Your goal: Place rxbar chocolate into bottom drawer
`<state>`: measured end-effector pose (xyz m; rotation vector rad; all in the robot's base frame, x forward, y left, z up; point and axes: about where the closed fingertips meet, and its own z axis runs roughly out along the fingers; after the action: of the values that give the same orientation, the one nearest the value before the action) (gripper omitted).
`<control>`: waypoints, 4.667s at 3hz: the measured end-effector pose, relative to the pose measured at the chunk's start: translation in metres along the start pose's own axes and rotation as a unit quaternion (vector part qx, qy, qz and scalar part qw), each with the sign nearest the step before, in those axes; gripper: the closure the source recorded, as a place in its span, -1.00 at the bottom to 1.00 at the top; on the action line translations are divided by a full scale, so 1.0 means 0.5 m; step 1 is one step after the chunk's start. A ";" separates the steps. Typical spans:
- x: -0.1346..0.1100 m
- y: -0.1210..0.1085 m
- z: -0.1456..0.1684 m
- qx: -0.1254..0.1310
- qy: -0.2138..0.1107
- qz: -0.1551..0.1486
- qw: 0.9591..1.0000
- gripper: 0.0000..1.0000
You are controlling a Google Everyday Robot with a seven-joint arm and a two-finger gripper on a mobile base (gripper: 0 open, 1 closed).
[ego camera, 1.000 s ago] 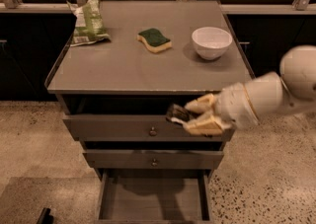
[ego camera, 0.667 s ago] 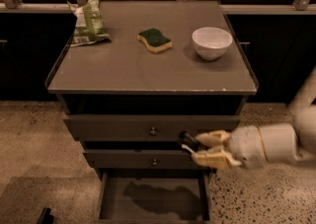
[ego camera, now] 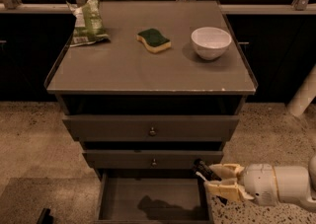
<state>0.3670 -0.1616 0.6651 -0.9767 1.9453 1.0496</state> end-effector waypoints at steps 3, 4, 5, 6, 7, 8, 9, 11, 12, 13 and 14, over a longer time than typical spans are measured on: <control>0.348 -0.160 0.070 -0.004 -0.054 0.160 0.986 1.00; 0.471 -0.198 0.105 -0.005 -0.069 0.221 0.973 1.00; 0.482 -0.192 0.120 -0.012 -0.071 0.227 0.971 1.00; 0.493 -0.231 0.146 -0.031 -0.070 0.242 0.967 1.00; 0.516 -0.310 0.200 -0.052 -0.077 0.266 0.959 1.00; 0.549 -0.382 0.249 -0.058 -0.084 0.286 0.953 1.00; 0.591 -0.437 0.289 -0.053 -0.087 0.303 0.947 1.00; 0.665 -0.504 0.376 -0.006 -0.056 0.324 0.944 1.00; 0.669 -0.510 0.377 0.000 -0.054 0.325 0.944 0.61; 0.669 -0.510 0.377 0.000 -0.054 0.325 0.944 0.15; 0.669 -0.510 0.377 0.000 -0.054 0.325 0.944 -0.32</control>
Offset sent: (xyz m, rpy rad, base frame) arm -0.0097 -0.0631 -0.2628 0.2645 0.3483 -0.2174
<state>0.4734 -0.1877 0.2174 -0.2460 2.2238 1.4178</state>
